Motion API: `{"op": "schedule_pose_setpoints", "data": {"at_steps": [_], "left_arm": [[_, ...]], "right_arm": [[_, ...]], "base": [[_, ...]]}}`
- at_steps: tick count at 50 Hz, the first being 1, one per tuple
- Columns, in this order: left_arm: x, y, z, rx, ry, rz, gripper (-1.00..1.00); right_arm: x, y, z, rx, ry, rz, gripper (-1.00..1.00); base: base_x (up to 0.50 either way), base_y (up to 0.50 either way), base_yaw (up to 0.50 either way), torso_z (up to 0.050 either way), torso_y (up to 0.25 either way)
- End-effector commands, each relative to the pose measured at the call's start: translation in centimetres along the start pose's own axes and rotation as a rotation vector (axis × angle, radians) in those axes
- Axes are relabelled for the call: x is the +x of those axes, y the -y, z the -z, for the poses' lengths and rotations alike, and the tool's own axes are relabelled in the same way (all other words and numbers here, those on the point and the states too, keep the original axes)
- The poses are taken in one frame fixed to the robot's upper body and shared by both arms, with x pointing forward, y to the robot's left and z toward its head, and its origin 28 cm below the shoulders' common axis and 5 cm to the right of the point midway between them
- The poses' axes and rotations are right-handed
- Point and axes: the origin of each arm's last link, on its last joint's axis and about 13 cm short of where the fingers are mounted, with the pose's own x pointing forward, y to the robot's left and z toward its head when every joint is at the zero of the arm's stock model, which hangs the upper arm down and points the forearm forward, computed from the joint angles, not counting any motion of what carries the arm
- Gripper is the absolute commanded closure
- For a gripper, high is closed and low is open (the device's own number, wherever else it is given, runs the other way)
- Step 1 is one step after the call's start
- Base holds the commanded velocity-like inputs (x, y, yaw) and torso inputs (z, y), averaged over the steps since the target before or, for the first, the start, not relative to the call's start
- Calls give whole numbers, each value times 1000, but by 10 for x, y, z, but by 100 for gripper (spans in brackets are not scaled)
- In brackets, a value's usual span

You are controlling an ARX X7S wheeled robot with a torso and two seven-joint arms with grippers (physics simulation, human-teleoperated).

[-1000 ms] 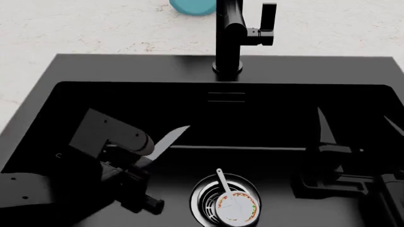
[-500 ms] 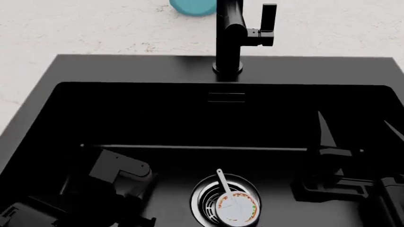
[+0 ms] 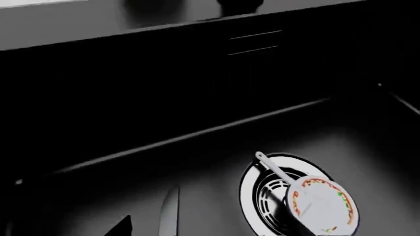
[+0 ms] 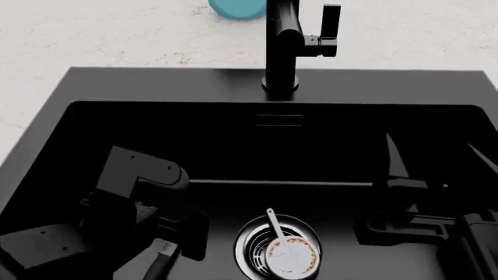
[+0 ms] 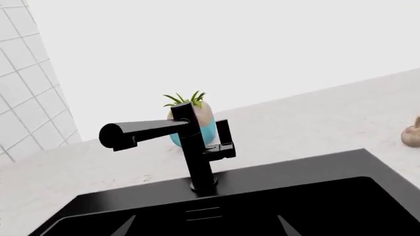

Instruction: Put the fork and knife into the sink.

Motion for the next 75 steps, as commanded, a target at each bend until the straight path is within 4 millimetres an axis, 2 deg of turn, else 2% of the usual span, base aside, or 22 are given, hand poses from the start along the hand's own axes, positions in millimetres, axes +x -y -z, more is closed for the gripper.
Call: {"op": "schedule_pose_setpoints", "data": {"at_steps": [1, 3, 7, 12, 21, 25, 34, 48, 53, 58, 75], "left_arm": [[-74, -3, 0, 4, 217, -90, -100], [-86, -7, -6, -4, 274, -137, -100], [-94, -14, -12, -33, 325, -218, -100], [-96, -19, -13, -61, 355, -272, -100], [-112, -19, -22, -62, 446, -285, -100], [-115, -24, -28, -72, 494, -313, -100], [-122, -32, -30, -32, 494, -315, -100], [-145, -35, -37, 13, 530, -369, -100], [-150, -35, -38, 22, 534, -384, -100], [-153, -35, -38, 28, 538, -388, -100], [-150, -34, -34, 26, 524, -384, -100]], "right_arm": [[-1, 1, -1, 5, 29, 1, -100], [-1, 1, 0, 6, 29, -2, -100], [-1, 0, 1, 5, 28, -5, -100], [-3, -2, 0, -2, 27, -9, -100], [-5, 1, 4, -6, 22, -3, -100], [-3, 2, 6, -14, 17, -4, -100], [-3, -1, 4, -44, 17, -8, -100], [-13, -14, -28, -126, 72, -9, -100], [-15, -17, -33, -146, 76, -13, -100], [-15, -17, -34, -145, 71, -20, -100], [-14, -19, -37, -143, 72, -31, -100]], "base": [[0, 0, 8, 0, 0], [0, 0, 5, 0, 0], [0, 0, 2, 0, 0], [0, 0, 0, 0, 0], [0, 0, 0, 0, 0], [0, 0, 0, 0, 0], [0, 0, 0, 0, 0], [0, 0, 0, 0, 0], [0, 0, 0, 0, 0], [-16, -70, 0, 0, 0], [-113, -499, 0, 0, 0]]}}
